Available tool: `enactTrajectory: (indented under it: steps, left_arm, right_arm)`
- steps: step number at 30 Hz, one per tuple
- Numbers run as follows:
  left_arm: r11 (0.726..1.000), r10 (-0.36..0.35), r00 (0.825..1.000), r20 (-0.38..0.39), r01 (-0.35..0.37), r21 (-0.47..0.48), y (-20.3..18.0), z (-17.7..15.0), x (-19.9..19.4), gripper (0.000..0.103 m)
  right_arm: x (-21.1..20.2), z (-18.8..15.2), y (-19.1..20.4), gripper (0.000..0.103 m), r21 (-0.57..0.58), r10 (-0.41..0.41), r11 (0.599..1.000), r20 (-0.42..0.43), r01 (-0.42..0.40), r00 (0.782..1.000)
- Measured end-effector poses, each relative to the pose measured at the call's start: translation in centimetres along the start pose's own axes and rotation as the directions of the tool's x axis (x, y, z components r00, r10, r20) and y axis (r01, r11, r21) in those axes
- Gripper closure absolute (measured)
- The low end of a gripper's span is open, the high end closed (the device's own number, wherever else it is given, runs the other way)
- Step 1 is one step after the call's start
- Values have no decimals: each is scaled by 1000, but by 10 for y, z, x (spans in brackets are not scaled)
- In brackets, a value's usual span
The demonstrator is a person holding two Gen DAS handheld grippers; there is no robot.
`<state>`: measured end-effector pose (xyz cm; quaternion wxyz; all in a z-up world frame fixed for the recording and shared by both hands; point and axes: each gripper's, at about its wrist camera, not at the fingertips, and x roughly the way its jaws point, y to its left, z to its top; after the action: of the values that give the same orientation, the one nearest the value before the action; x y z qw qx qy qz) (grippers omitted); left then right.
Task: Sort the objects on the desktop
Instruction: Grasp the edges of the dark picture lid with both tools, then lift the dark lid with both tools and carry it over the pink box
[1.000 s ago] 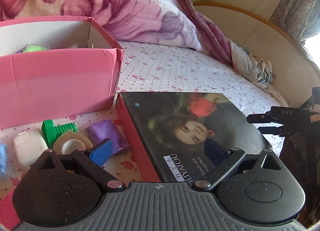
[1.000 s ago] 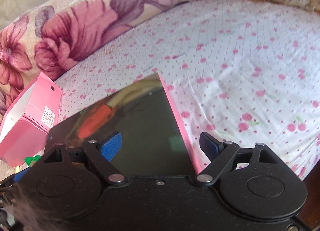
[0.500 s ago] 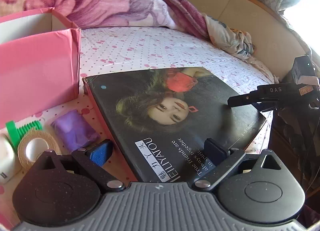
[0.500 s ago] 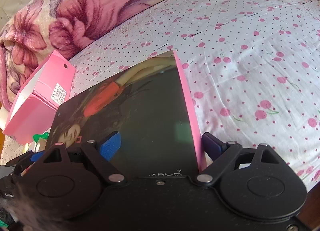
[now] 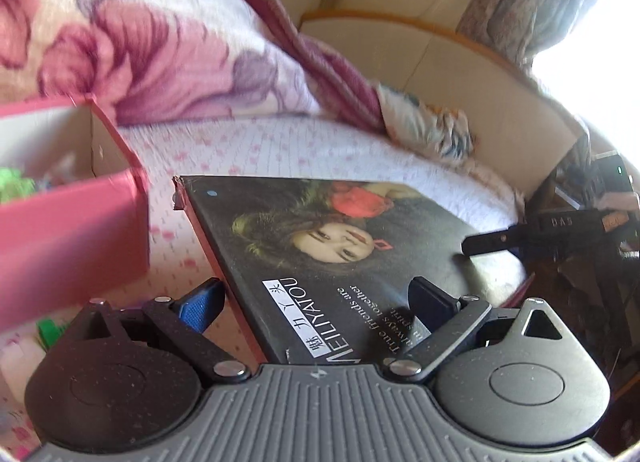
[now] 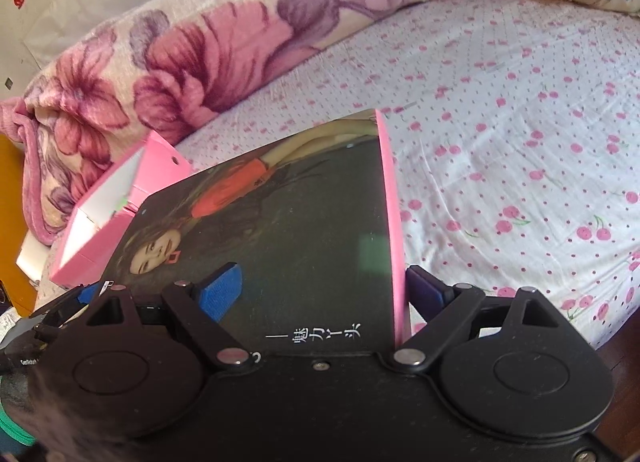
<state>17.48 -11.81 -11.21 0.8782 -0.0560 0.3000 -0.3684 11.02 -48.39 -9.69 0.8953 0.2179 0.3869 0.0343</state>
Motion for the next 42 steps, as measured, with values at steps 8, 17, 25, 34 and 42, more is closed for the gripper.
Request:
enactTrajectory:
  steps: [8,17,25,34,42]
  left_arm:
    - [999,32,992,126,-30,-12,7,27,-43,5]
    - [991,132,958,255,-129,-28,43,61,-96,5]
    - [961,272,904,330,-271,-50,103,90,-137,5]
    - [936,353,879,320,-329,-129,180,92,-151,5]
    - [911,407,874,266,-366,-190,222,72,-155,5]
  right_arm:
    - [-19,19,47,13,-29,45,999,77,-43,996]
    - [-4,54,116,13,-100,158,984,140,-145,978]
    - [55,81,190,13,-144,291,952,139,-271,947]
    - [118,91,256,13,-208,334,928,95,-309,938]
    - [151,81,284,13,-246,350,913,59,-326,935]
